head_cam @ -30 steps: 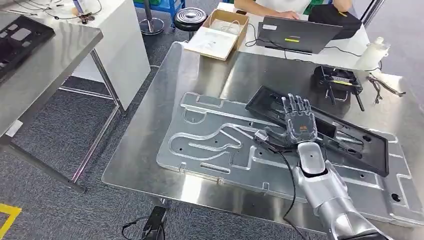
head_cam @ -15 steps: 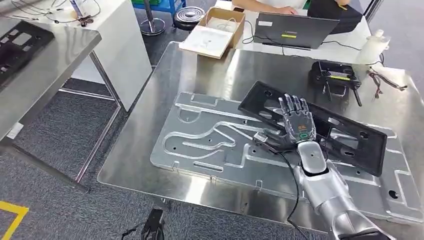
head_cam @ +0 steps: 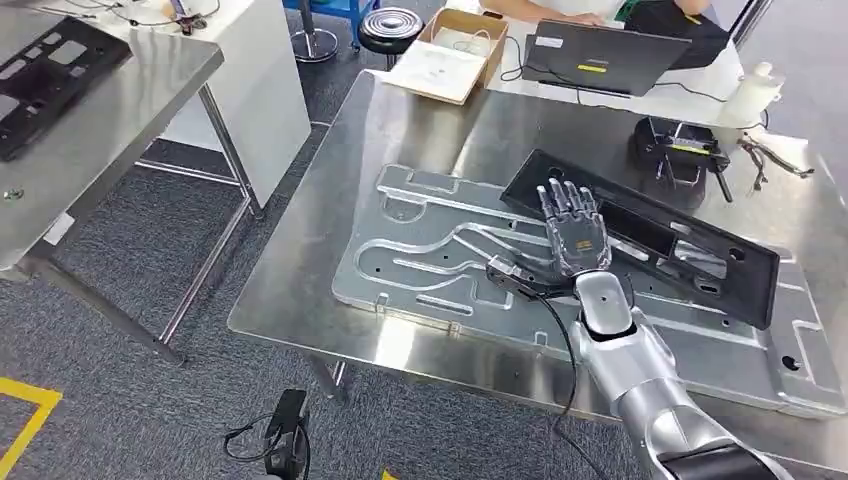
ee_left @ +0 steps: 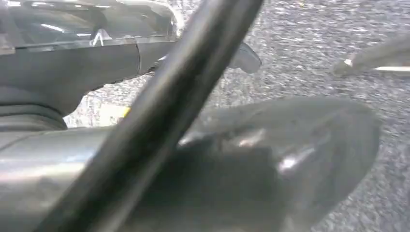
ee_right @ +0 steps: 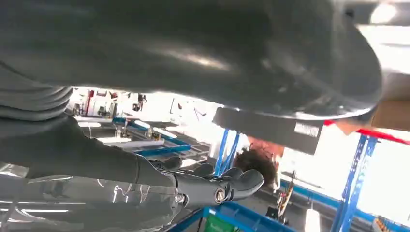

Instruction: Take the parts from the cabinet and place them on the table.

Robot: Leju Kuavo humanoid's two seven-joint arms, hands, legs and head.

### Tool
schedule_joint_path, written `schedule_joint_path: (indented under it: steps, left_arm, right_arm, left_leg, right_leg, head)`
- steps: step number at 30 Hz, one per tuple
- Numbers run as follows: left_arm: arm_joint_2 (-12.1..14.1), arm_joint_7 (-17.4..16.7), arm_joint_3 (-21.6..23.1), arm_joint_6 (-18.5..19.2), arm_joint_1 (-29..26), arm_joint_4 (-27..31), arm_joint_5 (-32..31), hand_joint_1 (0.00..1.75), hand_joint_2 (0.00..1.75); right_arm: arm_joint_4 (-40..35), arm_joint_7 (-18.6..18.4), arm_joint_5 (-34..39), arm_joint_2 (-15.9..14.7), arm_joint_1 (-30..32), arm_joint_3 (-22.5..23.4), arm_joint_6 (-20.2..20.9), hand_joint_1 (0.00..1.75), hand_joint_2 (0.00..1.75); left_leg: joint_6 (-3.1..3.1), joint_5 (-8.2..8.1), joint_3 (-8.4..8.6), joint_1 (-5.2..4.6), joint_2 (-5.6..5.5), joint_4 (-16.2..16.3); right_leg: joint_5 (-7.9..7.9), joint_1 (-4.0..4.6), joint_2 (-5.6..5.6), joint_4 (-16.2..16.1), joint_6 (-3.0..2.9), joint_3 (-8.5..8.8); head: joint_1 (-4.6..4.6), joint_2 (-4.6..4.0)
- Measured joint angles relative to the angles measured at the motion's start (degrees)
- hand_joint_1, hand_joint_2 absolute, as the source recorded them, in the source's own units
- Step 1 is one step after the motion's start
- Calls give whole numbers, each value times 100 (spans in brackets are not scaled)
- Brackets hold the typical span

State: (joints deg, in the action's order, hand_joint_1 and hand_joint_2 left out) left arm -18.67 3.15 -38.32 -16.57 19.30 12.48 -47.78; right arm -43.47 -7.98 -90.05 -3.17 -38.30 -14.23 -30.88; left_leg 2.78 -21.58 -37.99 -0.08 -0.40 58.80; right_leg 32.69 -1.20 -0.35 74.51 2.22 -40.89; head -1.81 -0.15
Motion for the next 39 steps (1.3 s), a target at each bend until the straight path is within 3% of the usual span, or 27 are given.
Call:
schedule_joint_path:
  steps: [2, 3, 4, 6, 8, 9, 10, 12, 13, 14, 15, 17, 18, 19, 20, 23, 24, 26, 28, 29, 31, 32, 33, 34, 35, 38, 39]
  left_arm:
    - [4, -2, 0, 0, 5, 2, 24, 0, 0]
    - [4, -2, 0, 0, 10, 2, 26, 0, 0]
    - [4, 0, 0, 0, 12, 2, 33, 0, 0]
    - [4, -2, 0, -2, 10, 2, 44, 0, 0]
    - [7, -2, -2, -4, 0, 2, 48, 0, 0]
    - [13, -2, -2, -7, 1, 2, 52, 0, 0]
    - [17, 0, -2, -7, -3, 2, 63, 0, 0]
    - [28, 13, -2, -13, -5, 2, 94, 0, 0]
    - [37, 17, -2, -15, -7, 2, 96, 0, 0]
    - [50, 20, -2, -17, -11, 2, 98, 0, 0]
    - [63, 24, -4, -20, -12, 2, 98, 0, 0]
    - [83, 33, -4, -20, -8, 2, 98, 0, 0]
    - [87, 35, -4, -20, -1, 4, 101, 0, 0]
    - [87, 39, -4, -20, 10, 13, 98, 0, 0]
    - [87, 53, -2, -28, 14, 22, 101, 0, 0]
    - [90, 57, -4, -52, -15, 22, 105, 0, 0]
    - [90, 63, -4, -63, -12, 22, 109, 0, 0]
    - [90, 68, -4, -85, -6, 22, 111, 0, 0]
    - [90, 68, -4, -87, -20, 22, 111, 0, 0]
    - [90, 68, -4, -87, -26, 22, 112, 0, 0]
    - [90, 68, -4, -90, -33, 22, 111, 0, 0]
    - [90, 68, -4, -90, -32, 22, 114, 0, 0]
    - [90, 68, -4, -92, -30, 22, 114, 0, 0]
    - [85, 68, -4, -94, -29, 22, 118, 0, 0]
    - [85, 68, -4, -100, -26, 22, 133, 0, 0]
    - [85, 68, -4, -105, -27, 22, 171, 0, 0]
    - [87, 68, -4, -112, -38, 22, 195, 0, 0]
  right_arm:
    - [15, 9, 0, 9, -22, -9, -2, 0, 0]
    - [15, 11, 0, 13, -52, -13, -4, 0, 0]
    - [15, 11, 0, 26, -81, -15, -7, 0, 0]
    - [20, 15, 0, 35, -88, -17, -20, 0, 0]
    - [33, 15, 0, 48, -92, -22, -20, 0, 0]
    - [33, 20, 0, 68, -98, -33, -20, 0, 0]
    - [33, 20, 0, 81, -98, -41, -20, 0, 0]
    - [44, 26, 4, 85, -95, -63, -22, 0, 0]
    - [48, 31, 7, 87, -88, -72, -28, 0, 0]
    - [54, 39, 9, 92, -69, -74, -35, 0, 0]
    - [57, 46, 11, 94, -41, -79, -42, 0, 0]
    - [63, 48, 11, 94, -4, -79, -52, 0, 0]
    - [63, 48, 15, 94, -6, -79, -57, 0, 0]
    - [57, 46, 17, 92, -7, -79, -63, 0, 0]
    - [59, 46, 17, 92, -12, -79, -79, 0, 0]
    - [63, 20, 17, 92, 24, -79, -118, 0, 0]
    - [70, 9, 17, 92, 55, -81, -129, 0, 0]
    - [70, -9, 24, 72, 94, -81, -147, 0, 0]
    - [70, -15, 26, 72, 119, -81, -153, 0, 0]
    - [72, -15, 26, 72, 143, -81, -153, 0, 0]
    - [72, -15, 26, 70, 178, -81, -155, 0, 0]
    - [72, -20, 28, 70, 179, -81, -155, 0, 0]
    - [68, -33, 33, 70, 176, -81, -162, 0, 0]
    - [46, -46, 35, 70, 170, -81, -175, 0, 0]
    - [11, -57, 35, 70, 180, -81, -214, 0, 0]
    - [-29, -116, 17, 55, 255, -81, -350, 0, 0]
    - [-70, -131, 15, 55, 331, -81, -391, 0, 0]
  left_leg:
    - [-16, 108, -120, -19, -6, 1]
    - [-28, 151, -145, -16, -5, 8]
    - [-66, 188, -195, -49, -8, 7]
    - [-131, 288, -171, -8, 2, -33]
    - [-224, 397, -198, -32, -9, -123]
    - [-253, 248, -237, -2, -5, -64]
    - [-282, -78, -325, -1, 1, 141]
    - [-339, -798, -526, 39, 3, 1004]
    - [-369, -976, -596, 53, 3, 1431]
    - [-390, -944, -591, 69, 4, 1695]
    - [-406, -773, -494, 84, 4, 1728]
    - [-419, -403, -15, 102, 6, 1237]
    - [-416, -413, 400, 114, 6, 725]
    - [-404, -686, 775, 96, 1, 217]
    - [-322, -785, 868, 66, -25, -10]
    - [-191, -666, 747, 45, -4, 3]
    - [-110, -573, 739, 79, 31, -25]
    - [-10, -428, 549, 66, 34, -25]
    - [-9, -302, 384, 43, 34, -20]
    - [-7, -230, 283, 29, 34, -13]
    - [-17, -105, 106, 9, 35, -8]
    - [-28, -42, 26, -1, 35, -4]
    - [-39, 10, -30, -9, 34, -3]
    - [-55, 62, -63, -7, 36, 3]
    - [-89, 103, -89, -33, 38, 3]
    - [-199, 291, -87, 9, 37, -83]
    - [-238, 265, -120, -7, 29, -79]
  right_leg:
    - [-367, 15, 6, -829, -66, 628]
    - [-376, 46, 13, -1294, -122, 974]
    - [-230, 79, 3, -1651, -154, 1148]
    - [-347, 113, 17, -1637, -175, 1086]
    - [-489, 74, 3, -1712, -273, 1048]
    - [-579, 55, -28, -1756, -291, 999]
    - [-642, 49, -31, -1767, -350, 934]
    - [-773, 48, -38, -1761, -366, 771]
    - [-845, 49, -39, -1754, -361, 674]
    - [-915, 46, -39, -1746, -349, 579]
    - [-974, 40, -41, -1736, -332, 489]
    - [-1079, 20, -40, -1690, -278, 313]
    - [-1123, 14, -38, -1638, -237, 245]
    - [-1149, 36, -35, -1597, -197, 178]
    - [-1184, 35, -47, -1570, -159, 162]
    - [-1359, 27, -42, -1645, -35, 158]
    - [-1279, -10, -29, -1607, -15, 112]
    - [-548, -14, -12, -1070, 19, -92]
    - [-42, -9, 4, -271, 51, -277]
    - [-14, -10, 6, 56, 55, -309]
    - [-383, -5, 7, 13, 28, -77]
    - [-579, 3, 9, -297, -5, 200]
    - [-637, 19, 12, -699, -50, 526]
    - [-443, 61, 16, -1245, -128, 937]
    - [-292, 85, 10, -1687, -163, 1172]
    - [-425, 132, 13, -1688, -233, 1085]
    - [-523, 43, -14, -1769, -286, 1077]
  head:
    - [0, 0]
    - [0, 0]
    - [2, 0]
    - [-2, 0]
    - [-2, 0]
    - [-4, 0]
    - [-2, 0]
    - [-2, 0]
    - [-4, 0]
    - [-4, 0]
    - [-4, 0]
    - [-4, 0]
    - [-4, 0]
    - [-4, 0]
    - [-2, 0]
    - [-2, 0]
    - [-4, 0]
    - [-2, 0]
    - [-2, 0]
    - [-2, 0]
    - [-2, 0]
    - [-2, 0]
    - [-4, 0]
    - [-4, 0]
    - [-7, 0]
    - [-4, 0]
    - [-2, 0]
